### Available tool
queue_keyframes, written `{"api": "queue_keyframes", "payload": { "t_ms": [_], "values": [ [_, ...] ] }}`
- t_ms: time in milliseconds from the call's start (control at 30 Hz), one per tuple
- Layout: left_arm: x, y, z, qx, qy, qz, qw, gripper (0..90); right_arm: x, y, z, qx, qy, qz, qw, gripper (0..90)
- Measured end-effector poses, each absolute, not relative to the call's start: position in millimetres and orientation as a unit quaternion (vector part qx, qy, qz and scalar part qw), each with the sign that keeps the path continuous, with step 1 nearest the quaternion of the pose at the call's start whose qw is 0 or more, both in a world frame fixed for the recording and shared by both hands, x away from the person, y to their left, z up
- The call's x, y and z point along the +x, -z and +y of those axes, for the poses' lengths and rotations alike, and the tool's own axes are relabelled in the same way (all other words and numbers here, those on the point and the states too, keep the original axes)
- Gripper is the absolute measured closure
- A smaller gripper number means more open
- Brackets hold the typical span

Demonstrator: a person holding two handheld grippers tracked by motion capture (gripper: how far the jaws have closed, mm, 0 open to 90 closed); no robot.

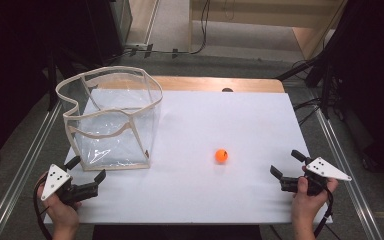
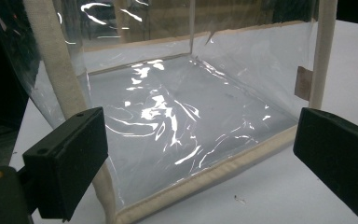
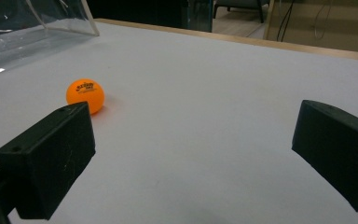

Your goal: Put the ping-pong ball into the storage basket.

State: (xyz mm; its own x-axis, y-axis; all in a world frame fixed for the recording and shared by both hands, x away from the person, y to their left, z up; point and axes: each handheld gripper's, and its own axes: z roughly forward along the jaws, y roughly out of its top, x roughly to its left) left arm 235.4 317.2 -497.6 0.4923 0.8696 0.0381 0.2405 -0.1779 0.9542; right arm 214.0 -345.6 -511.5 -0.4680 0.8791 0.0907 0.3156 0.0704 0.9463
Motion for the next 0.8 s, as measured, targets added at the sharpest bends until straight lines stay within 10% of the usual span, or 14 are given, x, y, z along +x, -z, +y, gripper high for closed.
{"api": "queue_keyframes", "payload": {
  "t_ms": [800],
  "values": [
    [234.3,497.8,318.0,0.699,-0.311,0.392,0.511,3.6,223.6,474.1,-311.3,0.400,-0.491,0.740,0.225,0.0]
  ]
}}
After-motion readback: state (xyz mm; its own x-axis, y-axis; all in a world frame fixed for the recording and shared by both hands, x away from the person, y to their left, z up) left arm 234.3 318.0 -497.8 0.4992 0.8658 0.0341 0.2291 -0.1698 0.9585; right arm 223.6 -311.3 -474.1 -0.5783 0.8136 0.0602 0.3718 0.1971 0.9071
